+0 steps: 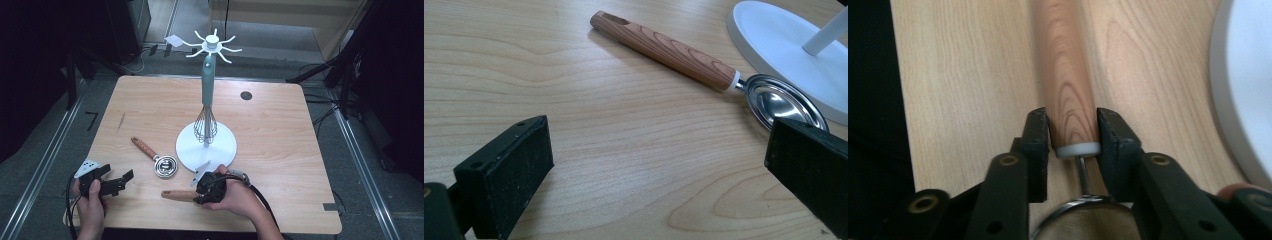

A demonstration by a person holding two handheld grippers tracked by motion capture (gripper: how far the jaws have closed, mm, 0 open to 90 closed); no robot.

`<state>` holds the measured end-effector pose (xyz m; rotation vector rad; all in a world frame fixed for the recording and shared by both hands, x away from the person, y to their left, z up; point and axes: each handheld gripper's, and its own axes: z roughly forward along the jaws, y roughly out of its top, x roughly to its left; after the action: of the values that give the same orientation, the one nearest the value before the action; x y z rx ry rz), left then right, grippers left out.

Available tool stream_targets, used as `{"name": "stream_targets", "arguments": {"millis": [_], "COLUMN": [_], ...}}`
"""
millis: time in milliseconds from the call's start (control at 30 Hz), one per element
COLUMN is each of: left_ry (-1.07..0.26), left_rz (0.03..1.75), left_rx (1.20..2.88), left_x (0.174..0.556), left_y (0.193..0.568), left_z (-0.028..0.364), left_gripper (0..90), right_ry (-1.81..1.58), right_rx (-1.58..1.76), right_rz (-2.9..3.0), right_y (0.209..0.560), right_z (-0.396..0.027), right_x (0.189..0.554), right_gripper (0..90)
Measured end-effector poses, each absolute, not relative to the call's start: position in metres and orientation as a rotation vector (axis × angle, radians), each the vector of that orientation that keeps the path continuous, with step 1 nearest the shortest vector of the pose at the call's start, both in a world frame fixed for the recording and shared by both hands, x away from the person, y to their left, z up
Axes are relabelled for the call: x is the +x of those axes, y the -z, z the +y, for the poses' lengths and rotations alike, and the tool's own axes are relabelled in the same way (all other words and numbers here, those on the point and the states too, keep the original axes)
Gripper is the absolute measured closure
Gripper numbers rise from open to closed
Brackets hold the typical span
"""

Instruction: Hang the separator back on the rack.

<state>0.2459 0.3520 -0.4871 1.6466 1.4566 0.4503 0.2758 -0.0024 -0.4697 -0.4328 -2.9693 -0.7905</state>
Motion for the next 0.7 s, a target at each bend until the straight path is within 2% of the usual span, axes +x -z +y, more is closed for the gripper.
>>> {"name": "stream_targets", "arguments": {"millis": [200,700], "left_ry": [-0.451,-0.451], "left_rz": [1.457,1.457], "left_rx": [1.644,1.649], "left_x": [0.246,0.246], "left_y": [0.487,0.487], "left_z": [0.352,0.352], "left_gripper": [0.0,0.0], "right_ry": [0.827,1.113], "right_rx": [-0.389,-0.750], "right_rz": [-3.008,-2.932], "right_y": [0.470,0.459], "right_z": [-0.006,-0.056], "right_x": [0.274,0.277], "right_gripper": [71.4,71.6]}}
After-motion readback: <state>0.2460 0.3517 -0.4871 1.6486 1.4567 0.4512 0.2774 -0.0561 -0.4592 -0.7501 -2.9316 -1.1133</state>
